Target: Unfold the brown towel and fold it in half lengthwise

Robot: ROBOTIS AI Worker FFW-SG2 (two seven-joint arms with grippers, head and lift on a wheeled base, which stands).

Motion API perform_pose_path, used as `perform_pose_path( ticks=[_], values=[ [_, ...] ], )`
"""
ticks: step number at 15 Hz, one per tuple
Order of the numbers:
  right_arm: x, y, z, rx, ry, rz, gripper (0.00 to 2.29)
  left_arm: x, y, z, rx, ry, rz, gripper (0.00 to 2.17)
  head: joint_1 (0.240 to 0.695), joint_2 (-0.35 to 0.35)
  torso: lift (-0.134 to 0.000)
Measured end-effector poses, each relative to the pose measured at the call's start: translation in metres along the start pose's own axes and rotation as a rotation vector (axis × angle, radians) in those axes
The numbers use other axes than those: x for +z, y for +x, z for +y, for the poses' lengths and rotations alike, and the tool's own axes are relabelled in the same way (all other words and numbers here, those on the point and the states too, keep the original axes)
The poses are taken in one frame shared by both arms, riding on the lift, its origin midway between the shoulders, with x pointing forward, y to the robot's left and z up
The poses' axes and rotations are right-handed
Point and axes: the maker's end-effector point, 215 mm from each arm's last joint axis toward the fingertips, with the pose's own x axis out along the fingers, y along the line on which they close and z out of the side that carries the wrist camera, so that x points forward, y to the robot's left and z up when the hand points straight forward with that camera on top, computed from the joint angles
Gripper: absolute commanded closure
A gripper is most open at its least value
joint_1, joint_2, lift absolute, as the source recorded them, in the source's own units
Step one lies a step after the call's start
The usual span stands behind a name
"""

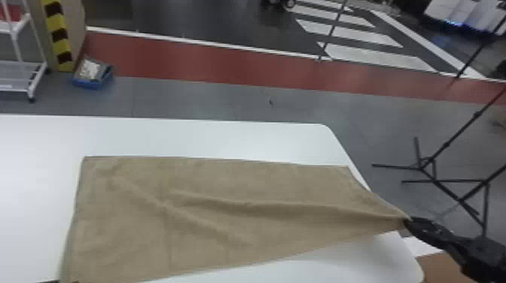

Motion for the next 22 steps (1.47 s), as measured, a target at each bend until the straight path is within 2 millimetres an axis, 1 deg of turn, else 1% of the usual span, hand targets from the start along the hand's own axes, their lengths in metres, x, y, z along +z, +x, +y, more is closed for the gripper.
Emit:
perform_pose_path(
  ticks=[1,2,3,6,10,12,14,15,16,17,19,21,22],
  values=[
    [0.0,0.0,0.0,0.0,0.0,0.0,1.15,-0.001,0.001,0.004,0.018,0.0,0.001,1.79,0.695,-0.35,-0.107],
    [0.0,0.0,0.0,0.0,0.0,0.0,1.15,0.0,0.001,0.009,0.04,0.002,0.0,1.8,0.695,-0.35,-0.107],
    [0.0,0.0,0.0,0.0,0.0,0.0,1.15,0.002,0.001,0.012,0.054,0.008,-0.004,1.89,0.695,-0.35,-0.107],
    [0.003,-0.003,-0.002,-0.003,-0.011,0.0,1.15,0.016,-0.01,0.023,0.088,0.039,-0.028,1.88,0.695,-0.35,-0.107],
    [0.013,-0.012,0.002,0.011,-0.133,0.004,1.15,0.038,-0.039,0.051,0.158,0.034,-0.061,1.88,0.695,-0.35,-0.107],
    [0.014,-0.005,0.013,0.041,-0.173,0.02,1.15,0.044,-0.046,0.057,0.173,0.024,-0.073,1.88,0.695,-0.35,-0.107],
    [0.012,0.01,0.032,0.08,-0.162,0.045,1.15,0.045,-0.053,0.061,0.188,0.01,-0.073,1.88,0.695,-0.35,-0.107],
    [0.012,0.018,0.043,0.096,-0.153,0.058,1.13,0.048,-0.057,0.066,0.202,0.005,-0.079,1.88,0.695,-0.35,-0.107],
    [0.015,0.022,0.048,0.101,-0.142,0.065,1.13,0.054,-0.063,0.07,0.219,0.003,-0.092,1.88,0.695,-0.35,-0.107],
    [0.018,0.023,0.047,0.096,-0.124,0.067,1.13,0.061,-0.068,0.074,0.236,0.004,-0.108,1.88,0.695,-0.35,-0.107],
    [0.026,0.025,0.036,0.072,-0.062,0.069,1.13,0.084,-0.075,0.079,0.269,0.008,-0.155,1.87,0.695,-0.35,-0.107],
    [0.04,0.033,0.025,0.054,-0.014,0.052,1.13,0.109,-0.073,0.079,0.28,0.01,-0.198,1.87,0.695,-0.35,-0.107],
    [0.047,0.037,0.019,0.046,0.003,0.039,1.13,0.119,-0.067,0.078,0.284,0.011,-0.208,1.87,0.695,-0.35,-0.107]
  ],
)
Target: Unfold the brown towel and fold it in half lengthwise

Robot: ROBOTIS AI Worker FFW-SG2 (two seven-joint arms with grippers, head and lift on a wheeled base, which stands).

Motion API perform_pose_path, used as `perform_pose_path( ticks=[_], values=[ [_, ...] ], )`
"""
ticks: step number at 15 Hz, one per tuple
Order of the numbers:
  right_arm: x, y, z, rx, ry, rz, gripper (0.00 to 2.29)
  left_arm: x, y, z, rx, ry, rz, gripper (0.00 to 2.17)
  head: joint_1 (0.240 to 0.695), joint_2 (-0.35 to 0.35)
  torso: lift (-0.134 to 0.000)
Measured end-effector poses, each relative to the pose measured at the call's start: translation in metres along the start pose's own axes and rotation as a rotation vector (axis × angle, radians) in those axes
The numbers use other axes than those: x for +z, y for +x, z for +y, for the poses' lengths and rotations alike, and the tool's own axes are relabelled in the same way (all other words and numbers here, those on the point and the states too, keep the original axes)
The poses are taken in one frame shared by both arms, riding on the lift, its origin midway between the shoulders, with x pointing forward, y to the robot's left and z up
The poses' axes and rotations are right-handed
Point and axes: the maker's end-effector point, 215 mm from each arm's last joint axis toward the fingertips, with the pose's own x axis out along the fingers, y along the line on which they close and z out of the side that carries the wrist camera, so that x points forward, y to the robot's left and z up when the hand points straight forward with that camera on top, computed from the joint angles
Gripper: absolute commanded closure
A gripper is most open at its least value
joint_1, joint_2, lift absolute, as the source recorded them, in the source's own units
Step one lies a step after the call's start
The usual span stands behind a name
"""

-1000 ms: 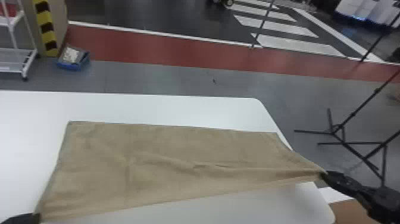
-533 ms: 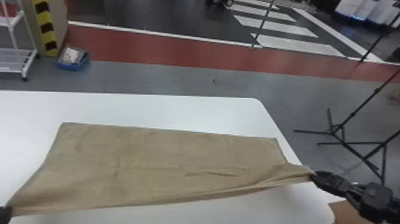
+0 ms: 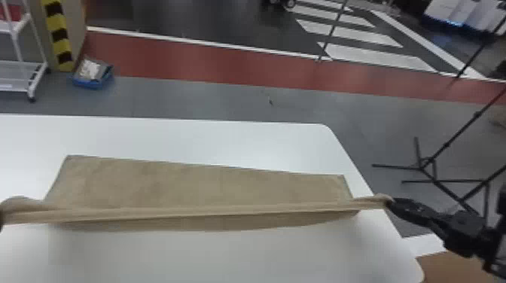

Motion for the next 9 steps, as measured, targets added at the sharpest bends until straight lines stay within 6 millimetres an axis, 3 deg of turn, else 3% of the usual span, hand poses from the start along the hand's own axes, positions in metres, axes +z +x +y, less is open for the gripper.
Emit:
perform_pose_path(
  ticks=[4,7,9],
  values=[
    [0.02,0.02,-0.029,-0.02,0.099,-0.059,1.13,0.01,0.049,-0.009,-0.001,0.017,0.047,1.86,0.695,-0.35,-0.107],
    [0.019,0.04,-0.042,-0.03,0.15,-0.051,1.13,0.016,0.079,-0.009,0.033,0.048,0.072,1.81,0.695,-0.35,-0.107],
    [0.018,0.066,-0.048,-0.027,0.153,-0.023,1.13,0.023,0.103,-0.011,0.055,0.074,0.084,1.81,0.695,-0.35,-0.107]
  ],
)
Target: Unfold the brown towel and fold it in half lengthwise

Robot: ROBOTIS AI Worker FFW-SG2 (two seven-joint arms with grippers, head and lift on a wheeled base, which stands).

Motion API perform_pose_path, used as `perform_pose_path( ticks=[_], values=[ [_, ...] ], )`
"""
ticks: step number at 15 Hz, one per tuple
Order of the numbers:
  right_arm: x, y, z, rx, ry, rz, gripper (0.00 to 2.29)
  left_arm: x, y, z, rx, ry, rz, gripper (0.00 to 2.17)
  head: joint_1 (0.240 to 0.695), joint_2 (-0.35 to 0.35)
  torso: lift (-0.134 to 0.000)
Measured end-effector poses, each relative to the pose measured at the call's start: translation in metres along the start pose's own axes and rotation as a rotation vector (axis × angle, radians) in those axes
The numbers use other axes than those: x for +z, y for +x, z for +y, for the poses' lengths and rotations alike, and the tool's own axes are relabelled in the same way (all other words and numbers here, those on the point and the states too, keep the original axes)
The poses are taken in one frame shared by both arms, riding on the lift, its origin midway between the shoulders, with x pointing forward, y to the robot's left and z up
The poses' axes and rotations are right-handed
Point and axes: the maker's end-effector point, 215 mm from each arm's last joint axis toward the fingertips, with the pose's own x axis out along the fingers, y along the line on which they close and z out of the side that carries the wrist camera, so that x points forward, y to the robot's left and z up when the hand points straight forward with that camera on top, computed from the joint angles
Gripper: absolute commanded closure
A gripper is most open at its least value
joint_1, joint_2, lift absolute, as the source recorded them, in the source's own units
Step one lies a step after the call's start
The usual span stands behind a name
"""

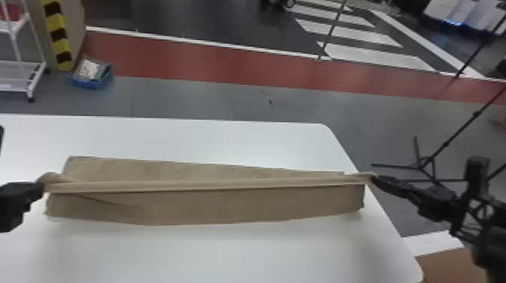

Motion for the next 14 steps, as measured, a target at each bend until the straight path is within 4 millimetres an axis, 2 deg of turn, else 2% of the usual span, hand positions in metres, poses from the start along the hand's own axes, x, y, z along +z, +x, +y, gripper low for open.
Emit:
perform_pose_path(
  ticks=[2,7,14],
  values=[
    [0.002,0.024,-0.002,0.0,-0.004,0.02,1.13,0.016,0.02,-0.007,-0.004,0.009,-0.018,1.81,0.695,-0.343,-0.107],
    [-0.004,0.049,-0.014,-0.002,0.014,0.028,1.13,0.046,0.05,-0.018,0.001,0.025,-0.058,1.81,0.695,-0.337,-0.107],
    [0.005,0.054,-0.03,-0.019,0.033,-0.006,1.13,0.059,0.057,-0.019,0.011,0.03,-0.083,1.81,0.695,-0.342,-0.107]
  ],
)
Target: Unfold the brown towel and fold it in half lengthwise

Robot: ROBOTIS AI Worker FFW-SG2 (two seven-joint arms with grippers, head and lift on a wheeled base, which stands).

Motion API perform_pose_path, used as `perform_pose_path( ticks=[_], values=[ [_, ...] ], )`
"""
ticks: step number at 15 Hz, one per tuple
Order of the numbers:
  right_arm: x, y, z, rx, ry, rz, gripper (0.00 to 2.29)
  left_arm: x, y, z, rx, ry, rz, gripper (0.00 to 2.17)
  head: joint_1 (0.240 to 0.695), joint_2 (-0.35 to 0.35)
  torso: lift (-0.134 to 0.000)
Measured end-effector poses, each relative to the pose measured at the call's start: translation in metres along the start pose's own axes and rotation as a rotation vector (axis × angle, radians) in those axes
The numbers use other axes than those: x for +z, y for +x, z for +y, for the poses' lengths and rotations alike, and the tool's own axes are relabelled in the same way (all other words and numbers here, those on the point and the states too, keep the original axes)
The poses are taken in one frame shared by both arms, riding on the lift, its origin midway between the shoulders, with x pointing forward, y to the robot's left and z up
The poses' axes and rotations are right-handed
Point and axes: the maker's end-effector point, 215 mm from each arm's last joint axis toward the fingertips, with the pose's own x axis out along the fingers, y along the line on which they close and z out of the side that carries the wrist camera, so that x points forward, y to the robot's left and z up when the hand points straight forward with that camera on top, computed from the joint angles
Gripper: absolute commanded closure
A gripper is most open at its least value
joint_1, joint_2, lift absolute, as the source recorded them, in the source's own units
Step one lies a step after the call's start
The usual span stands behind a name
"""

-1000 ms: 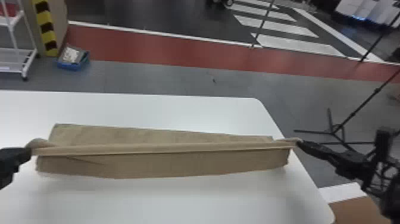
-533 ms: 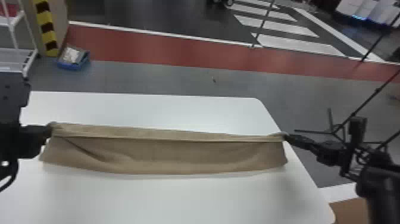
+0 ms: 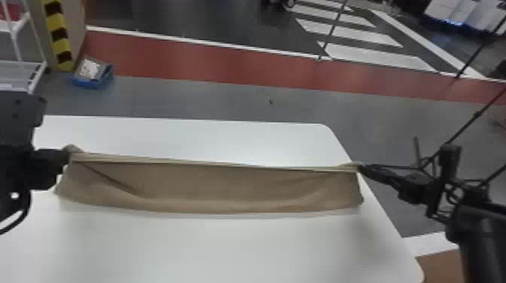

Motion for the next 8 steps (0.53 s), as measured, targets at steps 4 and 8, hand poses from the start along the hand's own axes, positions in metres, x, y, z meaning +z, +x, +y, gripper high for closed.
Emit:
perform_pose_path(
  ticks=[4,8],
  values=[
    [-0.001,0.005,-0.007,-0.016,0.012,0.0,1.13,0.003,0.003,-0.001,0.003,0.01,0.002,1.64,0.695,-0.345,-0.107],
    [-0.013,0.023,-0.009,-0.047,-0.019,0.029,0.88,0.011,0.023,-0.017,0.011,0.042,-0.021,0.25,0.695,-0.347,-0.107]
  ],
)
